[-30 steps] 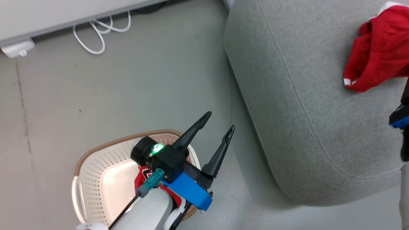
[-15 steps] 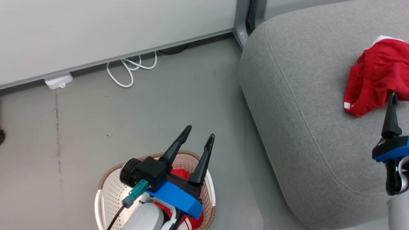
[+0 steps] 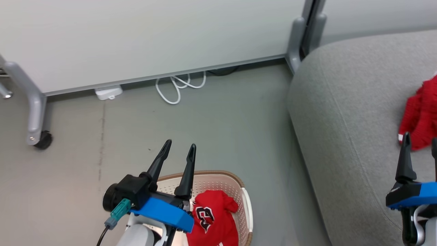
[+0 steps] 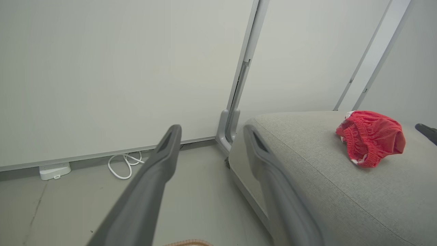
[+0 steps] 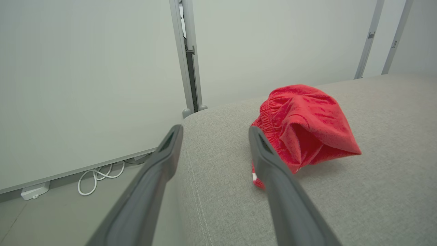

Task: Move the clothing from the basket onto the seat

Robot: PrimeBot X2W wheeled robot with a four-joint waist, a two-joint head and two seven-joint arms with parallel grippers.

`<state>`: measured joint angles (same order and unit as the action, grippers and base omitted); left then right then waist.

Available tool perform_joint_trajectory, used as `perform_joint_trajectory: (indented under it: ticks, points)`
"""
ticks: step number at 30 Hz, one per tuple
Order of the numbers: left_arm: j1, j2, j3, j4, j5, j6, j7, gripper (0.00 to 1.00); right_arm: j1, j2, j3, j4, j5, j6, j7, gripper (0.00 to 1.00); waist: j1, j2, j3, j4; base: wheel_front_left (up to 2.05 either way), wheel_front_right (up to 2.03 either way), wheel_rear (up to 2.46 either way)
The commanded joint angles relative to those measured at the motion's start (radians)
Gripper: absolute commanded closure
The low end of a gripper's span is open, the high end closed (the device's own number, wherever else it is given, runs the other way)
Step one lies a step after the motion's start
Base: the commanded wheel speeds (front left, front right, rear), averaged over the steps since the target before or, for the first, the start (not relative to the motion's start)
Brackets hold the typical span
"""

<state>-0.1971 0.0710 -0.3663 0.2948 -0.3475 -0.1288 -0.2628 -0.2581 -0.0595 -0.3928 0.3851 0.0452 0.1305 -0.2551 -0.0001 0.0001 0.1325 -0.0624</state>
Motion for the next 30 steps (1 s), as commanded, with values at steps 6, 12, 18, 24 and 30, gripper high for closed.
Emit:
perform_joint_trajectory:
  ticks: [6,12,18,24,30]
  points:
    - [0.039,-0.003,0.055,0.021,0.016,-0.001,-0.003,0.00,0.088,0.009,0.018,-0.077,0.006,0.000,0.017,0.00,0.0001,-0.0001,-0.051,0.080,0.00,0.00,0.00]
    - [0.074,-0.005,0.114,0.049,0.033,-0.001,-0.003,0.00,0.162,0.009,0.054,-0.101,0.060,0.000,0.027,0.00,0.0001,-0.0001,-0.088,0.130,0.00,0.00,0.00]
    - [0.114,-0.002,0.159,0.077,0.050,-0.001,-0.003,0.00,0.225,0.009,0.094,-0.112,0.082,0.000,0.025,0.00,0.0001,-0.0001,-0.133,0.160,0.00,0.00,0.00]
    - [0.132,0.000,0.188,0.100,0.065,-0.001,-0.003,0.00,0.273,0.009,0.136,-0.128,0.103,0.000,0.021,0.00,0.0001,-0.0001,-0.155,0.180,0.00,0.00,0.00]
    - [0.134,0.000,0.202,0.121,0.077,-0.001,-0.003,0.00,0.297,0.009,0.185,-0.131,0.125,0.000,0.020,0.00,0.0001,-0.0001,-0.168,0.184,0.00,0.00,0.00]
